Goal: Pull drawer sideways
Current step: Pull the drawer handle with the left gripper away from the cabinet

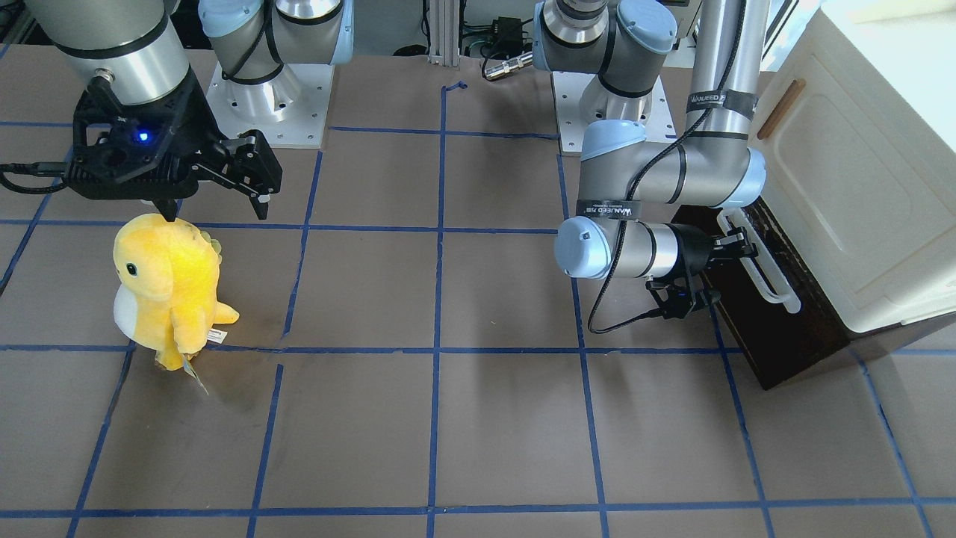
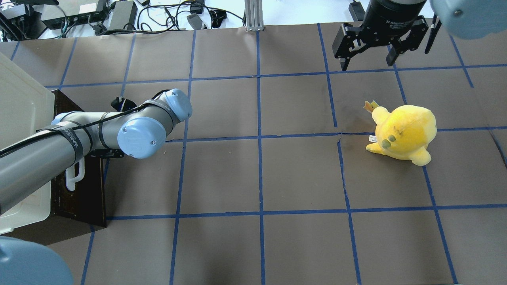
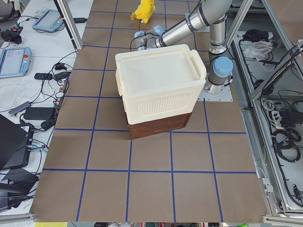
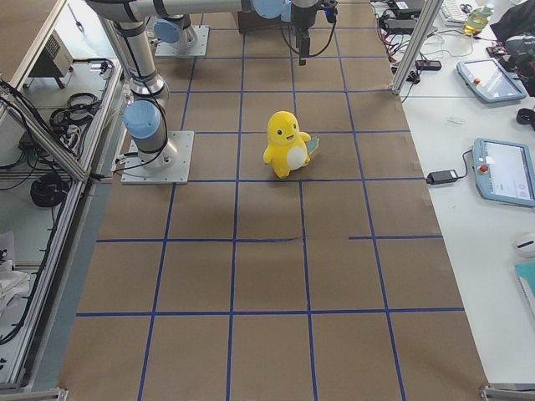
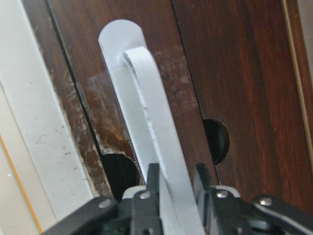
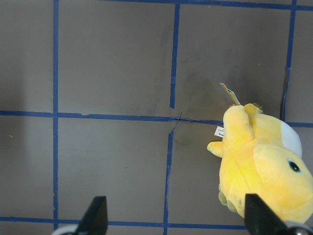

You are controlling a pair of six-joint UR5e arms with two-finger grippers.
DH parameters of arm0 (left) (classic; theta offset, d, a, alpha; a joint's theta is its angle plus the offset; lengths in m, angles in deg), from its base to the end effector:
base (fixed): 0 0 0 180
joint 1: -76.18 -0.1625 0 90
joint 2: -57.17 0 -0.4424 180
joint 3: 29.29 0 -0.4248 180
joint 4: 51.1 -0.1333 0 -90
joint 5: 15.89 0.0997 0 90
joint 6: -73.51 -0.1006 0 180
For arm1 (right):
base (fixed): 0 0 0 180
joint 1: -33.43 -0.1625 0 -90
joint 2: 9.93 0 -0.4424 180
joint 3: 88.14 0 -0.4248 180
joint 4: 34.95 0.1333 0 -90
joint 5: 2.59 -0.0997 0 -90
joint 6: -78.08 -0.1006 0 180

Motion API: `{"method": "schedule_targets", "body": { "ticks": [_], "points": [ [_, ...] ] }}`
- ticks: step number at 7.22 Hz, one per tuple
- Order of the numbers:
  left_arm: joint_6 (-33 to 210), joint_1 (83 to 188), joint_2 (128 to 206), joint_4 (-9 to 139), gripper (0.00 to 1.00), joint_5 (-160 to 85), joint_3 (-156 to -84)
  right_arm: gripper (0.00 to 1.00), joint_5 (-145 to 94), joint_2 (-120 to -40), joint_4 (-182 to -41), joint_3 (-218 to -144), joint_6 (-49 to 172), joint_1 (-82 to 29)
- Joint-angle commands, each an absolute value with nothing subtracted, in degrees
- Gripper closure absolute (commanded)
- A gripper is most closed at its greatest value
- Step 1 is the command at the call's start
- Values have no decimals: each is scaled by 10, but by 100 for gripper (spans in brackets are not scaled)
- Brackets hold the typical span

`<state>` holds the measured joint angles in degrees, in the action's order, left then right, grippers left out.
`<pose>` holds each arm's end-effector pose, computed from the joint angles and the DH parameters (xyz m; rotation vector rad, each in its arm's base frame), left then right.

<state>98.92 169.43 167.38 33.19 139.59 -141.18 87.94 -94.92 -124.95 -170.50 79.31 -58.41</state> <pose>-0.0714 -0.5203 0.2001 0.0286 1.9226 0.2997 0.1505 -0.5627 0.5268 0.0836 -3.1306 0.0720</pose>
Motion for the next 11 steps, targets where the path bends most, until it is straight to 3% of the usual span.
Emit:
{"method": "schedule_targets", "body": {
  "ticks": [1, 11],
  "points": [
    [989, 1694, 1675, 332, 78, 1395, -1411, 0, 879, -949, -1250, -1705, 793, -584],
    [985, 1726, 1679, 329, 81, 1392, -1399, 0, 879, -949, -1250, -1705, 793, -584]
  ]
}}
